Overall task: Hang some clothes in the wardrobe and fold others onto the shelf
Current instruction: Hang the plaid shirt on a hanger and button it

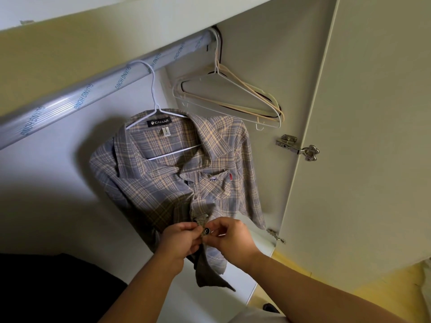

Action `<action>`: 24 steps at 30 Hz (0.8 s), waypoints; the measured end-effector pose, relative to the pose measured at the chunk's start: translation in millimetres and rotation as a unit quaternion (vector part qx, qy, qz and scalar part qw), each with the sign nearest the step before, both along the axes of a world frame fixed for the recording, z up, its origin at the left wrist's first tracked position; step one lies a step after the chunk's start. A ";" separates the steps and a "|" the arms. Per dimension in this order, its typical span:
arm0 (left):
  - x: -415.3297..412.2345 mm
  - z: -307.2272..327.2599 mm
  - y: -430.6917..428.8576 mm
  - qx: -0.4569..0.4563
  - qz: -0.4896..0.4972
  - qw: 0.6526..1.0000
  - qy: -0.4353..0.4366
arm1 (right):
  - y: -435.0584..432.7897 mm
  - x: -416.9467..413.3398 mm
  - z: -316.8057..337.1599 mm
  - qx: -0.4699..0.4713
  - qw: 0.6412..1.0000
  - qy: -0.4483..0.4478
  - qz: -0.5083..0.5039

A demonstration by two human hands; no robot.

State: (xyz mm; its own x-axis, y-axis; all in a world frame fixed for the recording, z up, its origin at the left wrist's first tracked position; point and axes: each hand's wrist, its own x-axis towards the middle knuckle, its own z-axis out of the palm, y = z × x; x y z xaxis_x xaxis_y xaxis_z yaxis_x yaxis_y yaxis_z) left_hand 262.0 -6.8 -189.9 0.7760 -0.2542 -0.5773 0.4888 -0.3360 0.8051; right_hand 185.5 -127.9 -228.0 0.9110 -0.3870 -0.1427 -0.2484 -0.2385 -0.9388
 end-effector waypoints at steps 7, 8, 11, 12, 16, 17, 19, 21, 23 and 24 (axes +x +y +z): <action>0.8 -0.5 1.0 -0.051 0.001 0.999 0.018 | -0.3 -3.3 3.8 0.243 0.968 -0.015 -0.051; 1.5 -1.2 0.9 -0.054 0.001 0.998 0.018 | 0.0 -3.3 4.9 0.289 0.955 -0.010 -0.064; 1.5 -2.0 -0.6 -0.064 0.000 0.998 0.021 | -0.7 -3.4 10.1 0.417 0.904 0.021 -0.090; 0.3 -1.2 -1.5 -0.067 -0.002 0.997 0.024 | -1.4 -3.3 11.3 0.436 0.895 0.032 -0.090; -3.2 0.3 -5.3 -0.071 -0.011 0.997 0.033 | -2.4 -1.1 15.0 0.429 0.897 0.065 -0.090; -3.1 -0.7 -6.1 -0.076 -0.012 0.996 0.039 | -2.6 -0.5 15.6 0.429 0.895 0.070 -0.097; -2.6 -4.5 -6.3 -0.080 -0.020 0.996 0.042 | -3.4 0.9 14.8 0.436 0.890 0.078 -0.106; -1.6 -7.4 -5.7 -0.076 -0.034 0.996 0.038 | -4.8 2.6 13.3 0.433 0.892 0.083 -0.103; 0.2 -9.2 -3.6 -0.071 -0.052 0.996 0.034 | -5.5 3.9 11.6 0.419 0.898 0.089 -0.097; 0.6 -9.8 -2.5 -0.053 -0.066 0.996 0.026 | -6.2 4.3 11.5 0.395 0.909 0.099 -0.090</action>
